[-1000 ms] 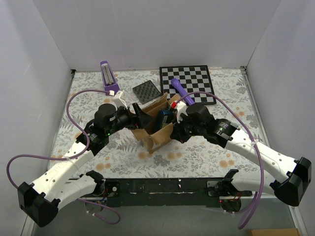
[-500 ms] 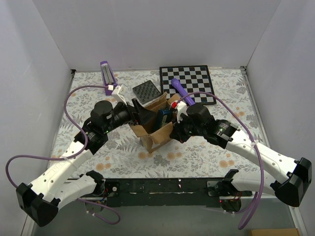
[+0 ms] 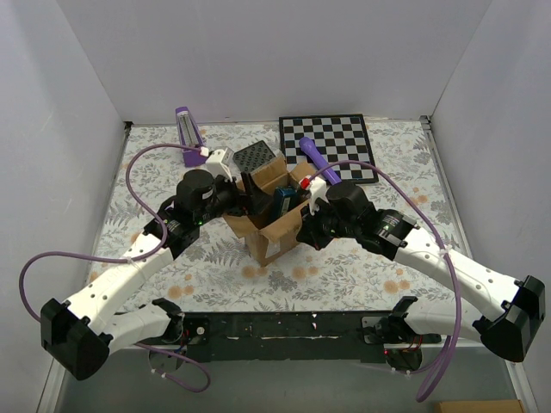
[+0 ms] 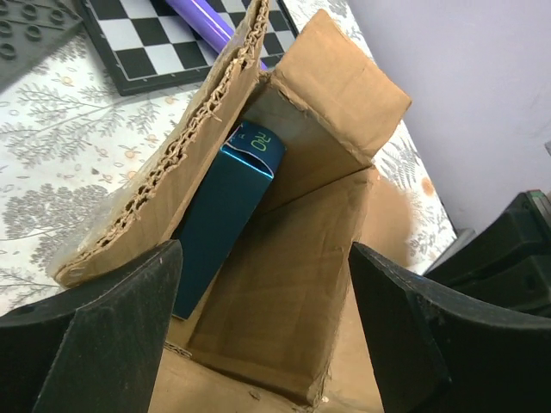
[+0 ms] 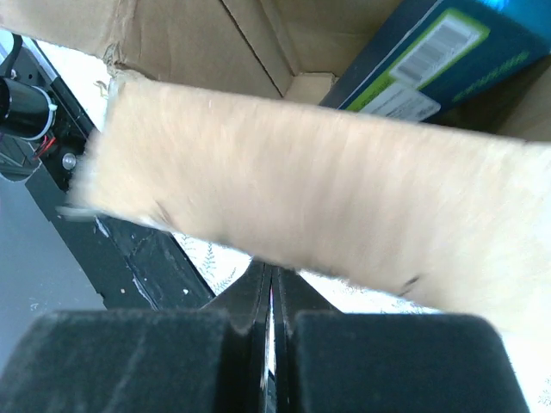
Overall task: Unpack the express box
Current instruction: Open the express box at the center of the board.
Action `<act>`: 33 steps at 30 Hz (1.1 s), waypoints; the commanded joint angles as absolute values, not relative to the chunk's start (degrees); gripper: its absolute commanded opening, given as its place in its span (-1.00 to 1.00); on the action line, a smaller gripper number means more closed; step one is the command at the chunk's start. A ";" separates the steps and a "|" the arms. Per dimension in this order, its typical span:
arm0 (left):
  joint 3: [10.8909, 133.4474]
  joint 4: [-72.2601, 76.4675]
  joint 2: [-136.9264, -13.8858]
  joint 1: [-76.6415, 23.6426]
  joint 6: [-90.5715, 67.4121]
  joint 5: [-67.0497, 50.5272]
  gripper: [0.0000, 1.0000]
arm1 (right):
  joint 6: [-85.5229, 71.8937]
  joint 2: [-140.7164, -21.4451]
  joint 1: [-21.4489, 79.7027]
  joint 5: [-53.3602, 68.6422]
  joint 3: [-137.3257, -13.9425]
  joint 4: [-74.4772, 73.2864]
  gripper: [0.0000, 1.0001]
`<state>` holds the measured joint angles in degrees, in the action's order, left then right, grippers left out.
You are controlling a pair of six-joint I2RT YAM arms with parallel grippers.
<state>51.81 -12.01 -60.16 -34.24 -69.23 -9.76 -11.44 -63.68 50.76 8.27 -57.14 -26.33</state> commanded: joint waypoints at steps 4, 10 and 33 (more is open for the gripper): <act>52.56 -10.46 -56.87 -34.01 -64.25 -2.73 0.61 | -11.43 -62.67 50.89 7.73 -56.25 -24.00 -0.97; 53.61 -9.58 -57.39 -34.01 -61.79 -1.84 0.63 | -11.34 -62.67 50.89 7.91 -56.16 -24.08 -0.97; 51.77 -7.03 -58.62 -34.01 -61.70 -5.01 0.65 | -9.14 -56.23 50.89 5.71 -66.18 -16.18 -0.97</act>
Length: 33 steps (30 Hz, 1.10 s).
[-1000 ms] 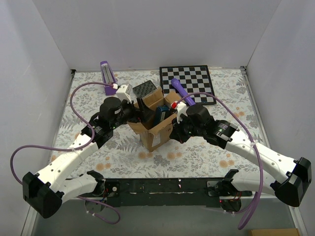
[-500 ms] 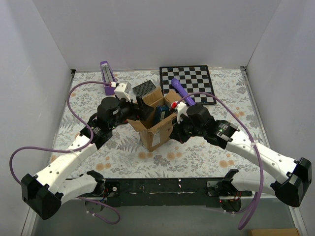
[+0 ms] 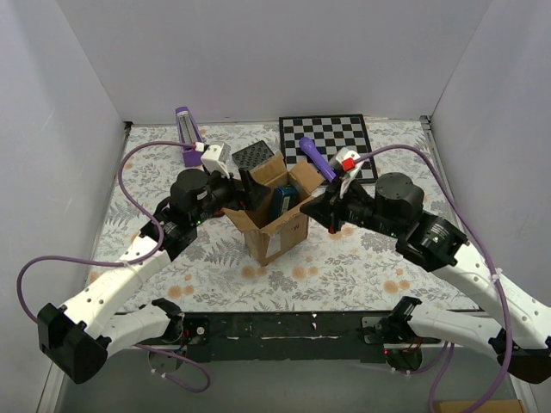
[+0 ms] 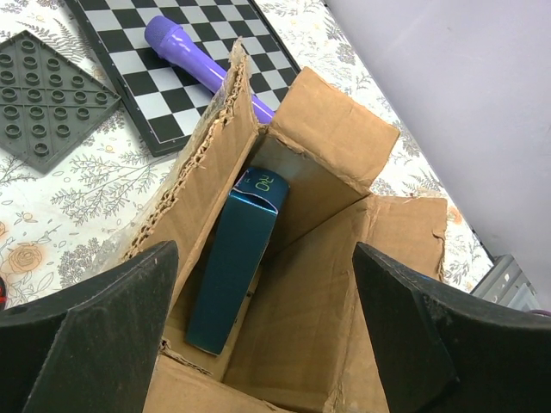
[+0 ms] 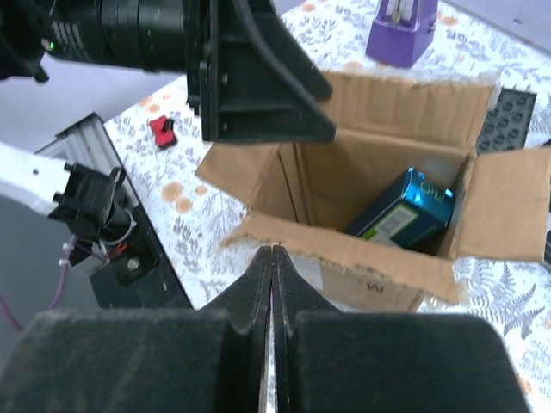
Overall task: Unpack the express box
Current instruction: Open the express box at the center of the board.
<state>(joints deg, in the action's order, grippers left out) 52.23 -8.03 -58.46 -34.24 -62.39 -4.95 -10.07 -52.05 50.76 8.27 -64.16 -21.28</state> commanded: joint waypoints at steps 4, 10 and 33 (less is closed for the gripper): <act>51.24 -7.21 -59.15 -34.01 -61.35 -5.01 0.65 | -8.27 -60.02 50.89 6.42 -66.01 -13.19 -0.97; 50.80 -7.29 -60.29 -34.01 -61.00 -5.19 0.65 | -6.86 -63.46 50.89 7.56 -64.78 -13.53 -0.97; 51.68 -5.19 -59.15 -34.01 -60.21 -0.88 0.72 | -7.56 -63.99 50.89 6.51 -58.27 -13.45 -0.97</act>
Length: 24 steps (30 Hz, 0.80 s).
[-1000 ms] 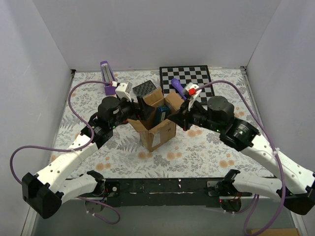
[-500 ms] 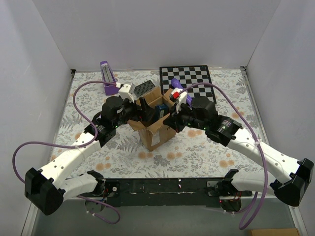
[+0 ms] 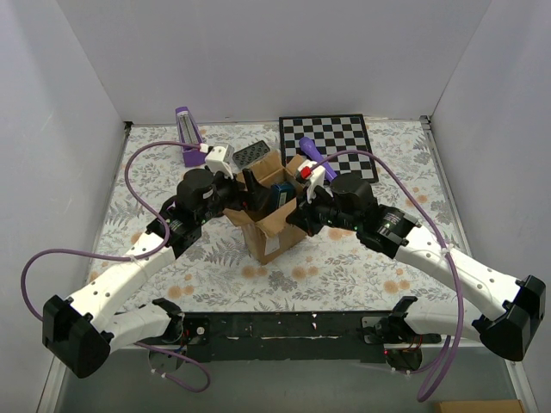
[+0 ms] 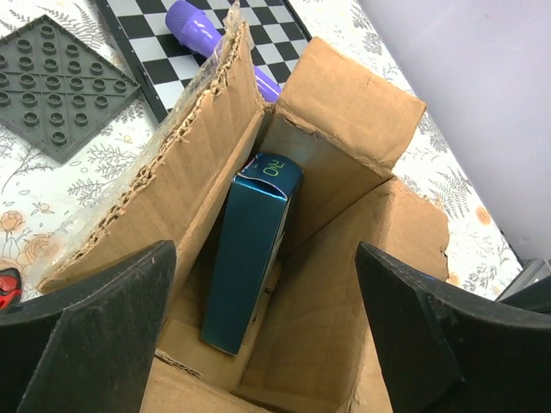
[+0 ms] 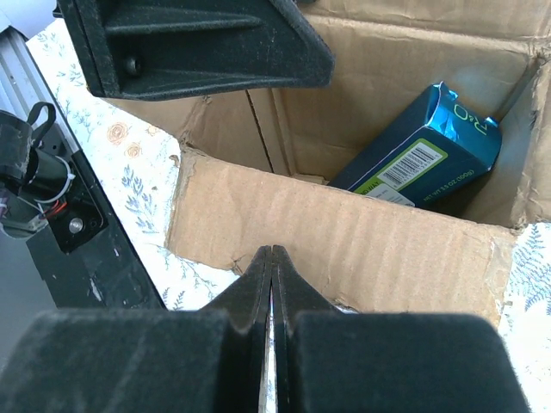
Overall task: Unpack the express box
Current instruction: Open the express box at the center of the board.
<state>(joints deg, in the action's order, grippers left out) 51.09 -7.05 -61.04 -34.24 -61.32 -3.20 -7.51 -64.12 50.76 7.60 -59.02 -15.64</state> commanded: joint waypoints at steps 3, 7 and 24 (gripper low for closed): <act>51.59 -4.31 -58.89 -34.10 -59.59 -0.70 0.75 | -7.65 -63.90 50.89 6.24 -57.74 -13.45 -0.97; 52.29 -4.39 -59.85 -34.10 -57.66 1.30 0.78 | -7.73 -63.72 50.80 5.80 -57.39 -13.71 -0.97; 51.24 -4.66 -60.21 -34.01 -56.42 0.53 0.82 | -11.07 -52.56 50.89 1.77 -56.52 1.21 -0.87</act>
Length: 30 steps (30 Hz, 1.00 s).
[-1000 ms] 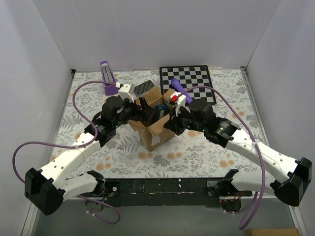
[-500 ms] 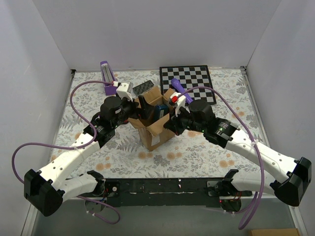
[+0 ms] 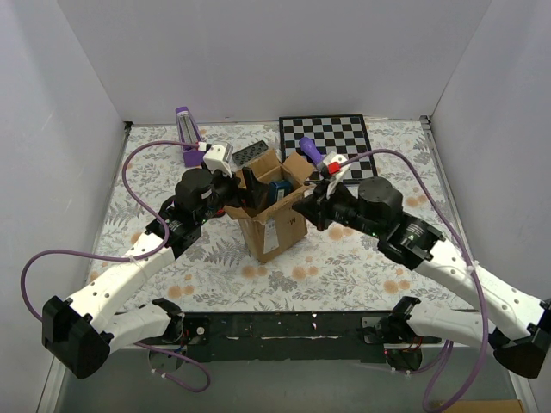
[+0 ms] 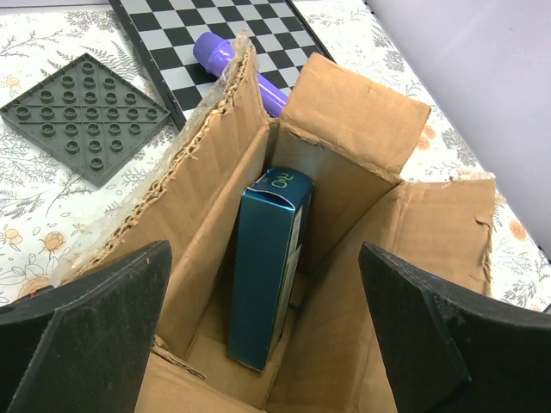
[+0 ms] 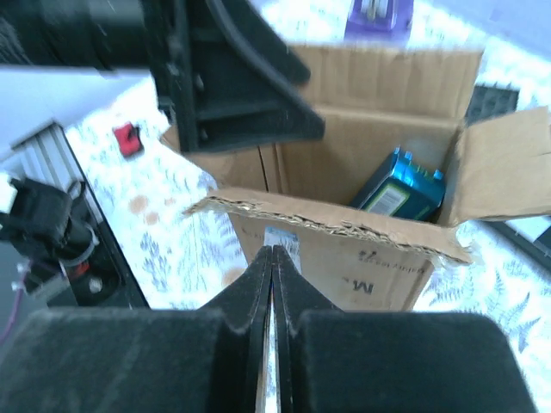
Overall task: Unpack the express box
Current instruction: Open the express box at the center of the board.
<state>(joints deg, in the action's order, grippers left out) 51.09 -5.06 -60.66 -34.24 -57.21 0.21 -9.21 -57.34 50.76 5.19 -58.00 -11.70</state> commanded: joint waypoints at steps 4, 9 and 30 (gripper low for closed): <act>50.89 -4.57 -60.29 -34.10 -56.95 0.09 0.82 | -10.46 -53.96 50.89 -2.01 -57.12 6.06 -0.84; 50.54 -4.22 -59.85 -34.01 -57.74 -2.72 0.82 | -9.32 -59.58 50.89 -6.59 -60.29 8.87 -0.81; 51.94 -7.81 -61.17 -34.10 -54.06 -5.79 0.84 | -6.33 -69.87 50.89 -1.23 -60.39 -6.59 -0.86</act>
